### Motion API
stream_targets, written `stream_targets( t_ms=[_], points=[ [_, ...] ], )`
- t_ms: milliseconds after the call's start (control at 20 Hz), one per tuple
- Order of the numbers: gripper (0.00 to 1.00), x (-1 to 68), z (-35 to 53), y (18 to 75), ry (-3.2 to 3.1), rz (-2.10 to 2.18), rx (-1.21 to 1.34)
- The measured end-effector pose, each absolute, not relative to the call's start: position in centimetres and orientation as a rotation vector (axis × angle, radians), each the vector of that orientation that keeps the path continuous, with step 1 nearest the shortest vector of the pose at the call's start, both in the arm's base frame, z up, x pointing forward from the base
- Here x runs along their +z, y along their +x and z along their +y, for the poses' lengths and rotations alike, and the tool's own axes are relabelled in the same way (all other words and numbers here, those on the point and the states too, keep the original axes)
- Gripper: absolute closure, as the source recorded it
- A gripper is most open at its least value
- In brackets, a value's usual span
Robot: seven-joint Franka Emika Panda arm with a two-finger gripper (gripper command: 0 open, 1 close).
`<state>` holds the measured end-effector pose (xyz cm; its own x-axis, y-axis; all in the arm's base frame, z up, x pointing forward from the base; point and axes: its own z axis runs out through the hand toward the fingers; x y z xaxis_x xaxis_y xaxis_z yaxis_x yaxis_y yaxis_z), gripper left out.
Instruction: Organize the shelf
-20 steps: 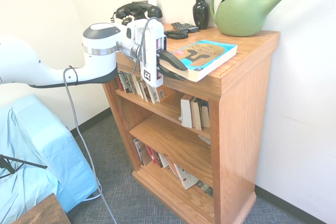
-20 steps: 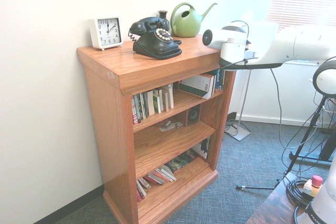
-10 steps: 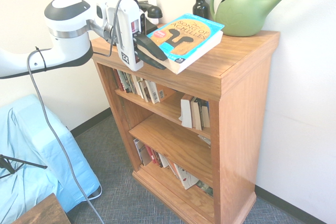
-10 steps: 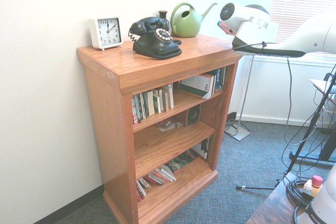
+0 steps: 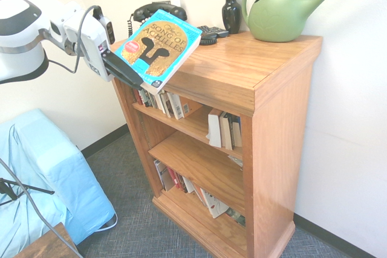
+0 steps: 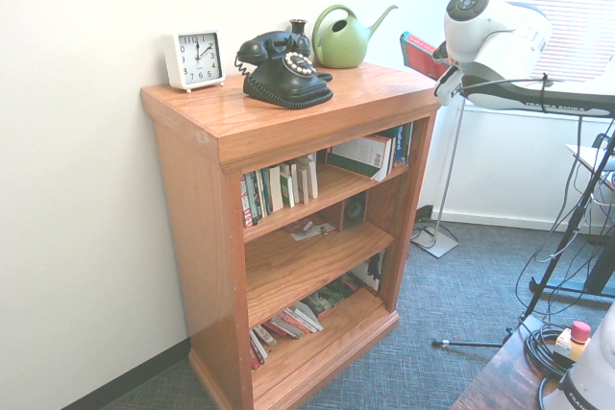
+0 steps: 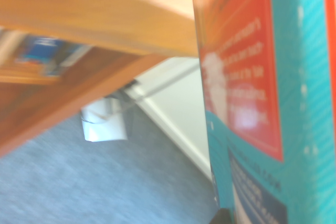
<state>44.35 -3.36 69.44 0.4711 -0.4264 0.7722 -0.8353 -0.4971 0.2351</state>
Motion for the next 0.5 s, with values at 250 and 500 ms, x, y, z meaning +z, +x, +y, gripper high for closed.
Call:
stream_targets(
  t_ms=[250,500],
  points=[
    [1.0,68.5,-1.3,40.0,2.181,-1.053,0.931],
    [1.0,66.5,-0.6,38.4,2.255,-1.061,0.952]
  ],
)
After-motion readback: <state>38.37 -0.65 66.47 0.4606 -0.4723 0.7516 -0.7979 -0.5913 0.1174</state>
